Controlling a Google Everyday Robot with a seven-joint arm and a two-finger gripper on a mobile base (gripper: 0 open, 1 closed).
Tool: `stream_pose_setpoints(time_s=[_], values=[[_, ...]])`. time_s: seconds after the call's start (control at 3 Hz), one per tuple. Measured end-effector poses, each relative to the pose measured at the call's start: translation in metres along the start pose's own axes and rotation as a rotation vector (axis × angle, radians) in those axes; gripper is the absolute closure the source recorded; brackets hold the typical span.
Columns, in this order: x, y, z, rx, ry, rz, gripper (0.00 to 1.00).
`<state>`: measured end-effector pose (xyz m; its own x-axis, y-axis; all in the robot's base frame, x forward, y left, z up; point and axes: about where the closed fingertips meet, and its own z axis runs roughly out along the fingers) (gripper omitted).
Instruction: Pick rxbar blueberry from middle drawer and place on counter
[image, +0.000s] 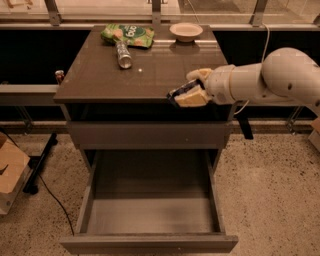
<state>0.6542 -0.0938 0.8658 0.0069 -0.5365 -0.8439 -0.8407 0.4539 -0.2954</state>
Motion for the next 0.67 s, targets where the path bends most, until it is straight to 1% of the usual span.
stream_pose_setpoints(time_s=[0.33, 0.67], values=[[-0.012, -0.031, 0.018, 0.030, -0.033, 0.000, 1.00], [-0.023, -0.079, 0.043, 0.056, -0.063, 0.026, 0.96]])
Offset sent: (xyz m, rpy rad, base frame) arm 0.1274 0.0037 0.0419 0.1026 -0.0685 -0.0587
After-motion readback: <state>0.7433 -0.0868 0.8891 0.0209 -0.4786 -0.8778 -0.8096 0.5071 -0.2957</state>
